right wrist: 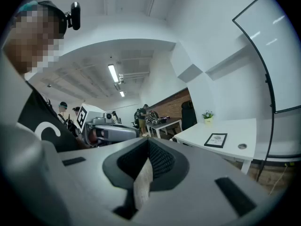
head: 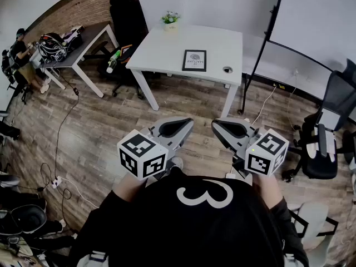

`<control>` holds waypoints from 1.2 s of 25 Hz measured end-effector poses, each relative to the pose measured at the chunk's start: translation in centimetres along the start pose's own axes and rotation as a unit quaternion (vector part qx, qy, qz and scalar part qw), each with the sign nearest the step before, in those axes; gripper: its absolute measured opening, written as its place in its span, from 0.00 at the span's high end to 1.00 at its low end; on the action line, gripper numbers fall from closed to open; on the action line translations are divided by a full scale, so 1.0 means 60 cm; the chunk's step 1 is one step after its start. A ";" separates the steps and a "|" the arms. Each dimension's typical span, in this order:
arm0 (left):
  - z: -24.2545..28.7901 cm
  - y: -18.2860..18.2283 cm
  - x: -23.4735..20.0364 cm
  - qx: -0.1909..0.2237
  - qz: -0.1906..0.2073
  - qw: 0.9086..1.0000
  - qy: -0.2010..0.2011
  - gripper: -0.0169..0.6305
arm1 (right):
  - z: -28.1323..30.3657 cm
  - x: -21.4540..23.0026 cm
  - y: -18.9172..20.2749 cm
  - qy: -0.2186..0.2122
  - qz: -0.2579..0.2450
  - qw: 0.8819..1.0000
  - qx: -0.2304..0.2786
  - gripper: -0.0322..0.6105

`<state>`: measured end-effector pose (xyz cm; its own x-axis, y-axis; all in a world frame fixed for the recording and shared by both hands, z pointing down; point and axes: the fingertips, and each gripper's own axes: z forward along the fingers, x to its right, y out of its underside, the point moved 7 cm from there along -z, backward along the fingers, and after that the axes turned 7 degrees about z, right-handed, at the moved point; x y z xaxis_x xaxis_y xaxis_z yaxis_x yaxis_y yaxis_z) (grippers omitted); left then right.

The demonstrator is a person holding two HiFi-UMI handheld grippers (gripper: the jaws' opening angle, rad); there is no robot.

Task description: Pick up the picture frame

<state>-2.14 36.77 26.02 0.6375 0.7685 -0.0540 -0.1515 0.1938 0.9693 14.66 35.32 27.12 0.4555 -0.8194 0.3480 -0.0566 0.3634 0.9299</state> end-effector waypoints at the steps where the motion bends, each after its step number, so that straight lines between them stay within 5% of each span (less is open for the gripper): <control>1: -0.003 -0.001 -0.001 0.001 -0.001 1.000 -0.001 0.95 | 0.001 0.000 0.000 0.000 0.001 1.000 0.001 0.91; 16: -0.015 0.002 -0.025 0.002 -0.018 1.000 -0.022 0.95 | 0.025 0.008 -0.006 -0.008 0.013 1.000 -0.005 0.91; 30: 0.044 0.022 -0.075 -0.007 -0.034 0.999 -0.004 0.95 | 0.044 0.094 0.009 0.025 0.071 0.997 0.014 0.91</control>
<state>-3.24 31.95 28.15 0.6520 0.7491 -0.1169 -0.1193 0.2537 0.9599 14.85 29.73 29.87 0.4846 -0.7374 0.4705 -0.1483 0.4609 0.8750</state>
